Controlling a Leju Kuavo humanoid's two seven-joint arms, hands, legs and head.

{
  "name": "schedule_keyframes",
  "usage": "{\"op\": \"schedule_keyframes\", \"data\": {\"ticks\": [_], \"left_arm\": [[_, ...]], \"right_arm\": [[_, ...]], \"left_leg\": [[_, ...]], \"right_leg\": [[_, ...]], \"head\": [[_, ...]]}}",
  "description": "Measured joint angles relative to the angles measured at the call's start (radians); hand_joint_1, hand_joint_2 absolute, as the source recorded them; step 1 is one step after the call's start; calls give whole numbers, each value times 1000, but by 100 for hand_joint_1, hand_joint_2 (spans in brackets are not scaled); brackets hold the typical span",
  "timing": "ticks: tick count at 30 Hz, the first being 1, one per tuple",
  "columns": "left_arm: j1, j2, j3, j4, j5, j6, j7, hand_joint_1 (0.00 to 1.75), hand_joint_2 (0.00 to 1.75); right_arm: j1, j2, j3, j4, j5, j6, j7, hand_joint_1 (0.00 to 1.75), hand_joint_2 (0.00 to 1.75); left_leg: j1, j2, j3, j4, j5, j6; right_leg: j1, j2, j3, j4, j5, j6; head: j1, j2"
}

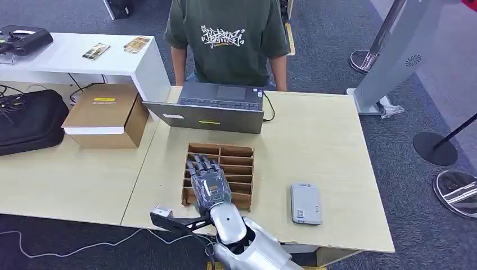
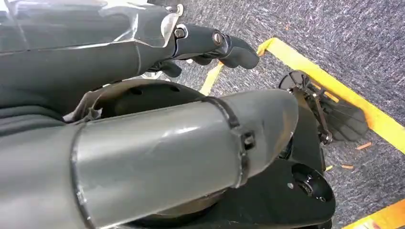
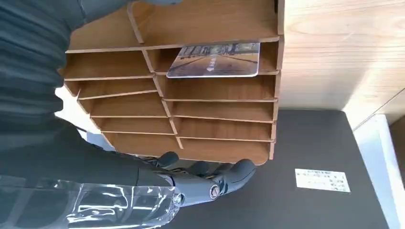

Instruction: Pass the card to the sensor for recognition and then transmit it.

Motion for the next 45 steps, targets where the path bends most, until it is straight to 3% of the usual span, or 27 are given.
{"op": "schedule_keyframes", "data": {"ticks": [19,34,45], "left_arm": [[0,0,-1,0,0,2,0,0,0],[0,0,-1,0,6,0,0,0,0],[-1,0,-1,0,3,3,0,0,0]], "right_arm": [[18,-5,-63,-3,24,10,59,0,175],[54,-19,-98,-45,49,12,64,0,175],[67,-24,-97,-76,15,16,14,0,175]], "left_leg": [[0,0,0,0,0,0],[0,0,0,0,0,0],[0,0,0,0,0,0]], "right_leg": [[0,0,0,0,0,0],[0,0,0,0,0,0],[0,0,0,0,0,0]], "head": [[0,0],[0,0],[0,0]]}}
